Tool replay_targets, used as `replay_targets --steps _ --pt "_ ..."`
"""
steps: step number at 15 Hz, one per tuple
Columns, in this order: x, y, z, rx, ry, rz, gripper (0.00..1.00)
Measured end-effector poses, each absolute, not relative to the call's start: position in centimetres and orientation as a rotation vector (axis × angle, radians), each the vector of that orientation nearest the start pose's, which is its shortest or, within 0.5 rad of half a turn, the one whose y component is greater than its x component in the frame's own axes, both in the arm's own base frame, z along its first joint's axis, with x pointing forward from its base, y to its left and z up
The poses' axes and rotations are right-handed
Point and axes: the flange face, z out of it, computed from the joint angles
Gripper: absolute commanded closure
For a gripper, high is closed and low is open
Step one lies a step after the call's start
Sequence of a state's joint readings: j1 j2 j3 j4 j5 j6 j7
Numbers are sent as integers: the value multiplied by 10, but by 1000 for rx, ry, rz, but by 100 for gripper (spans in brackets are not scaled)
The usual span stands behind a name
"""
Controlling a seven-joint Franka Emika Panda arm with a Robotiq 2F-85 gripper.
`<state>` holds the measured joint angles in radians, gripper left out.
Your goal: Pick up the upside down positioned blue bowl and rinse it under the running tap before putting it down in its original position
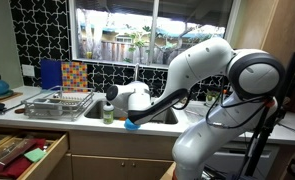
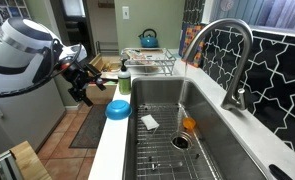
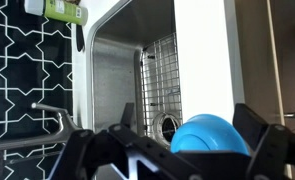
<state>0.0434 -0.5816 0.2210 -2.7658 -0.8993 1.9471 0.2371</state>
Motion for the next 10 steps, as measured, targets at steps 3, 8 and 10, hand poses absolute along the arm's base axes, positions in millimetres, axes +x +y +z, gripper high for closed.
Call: replay_targets --steps 3,8,10 --pt "335 32 393 2150 487 -36 0" --pt "337 36 381 2145 500 -56 0" --pt "339 42 364 2151 495 -62 0"
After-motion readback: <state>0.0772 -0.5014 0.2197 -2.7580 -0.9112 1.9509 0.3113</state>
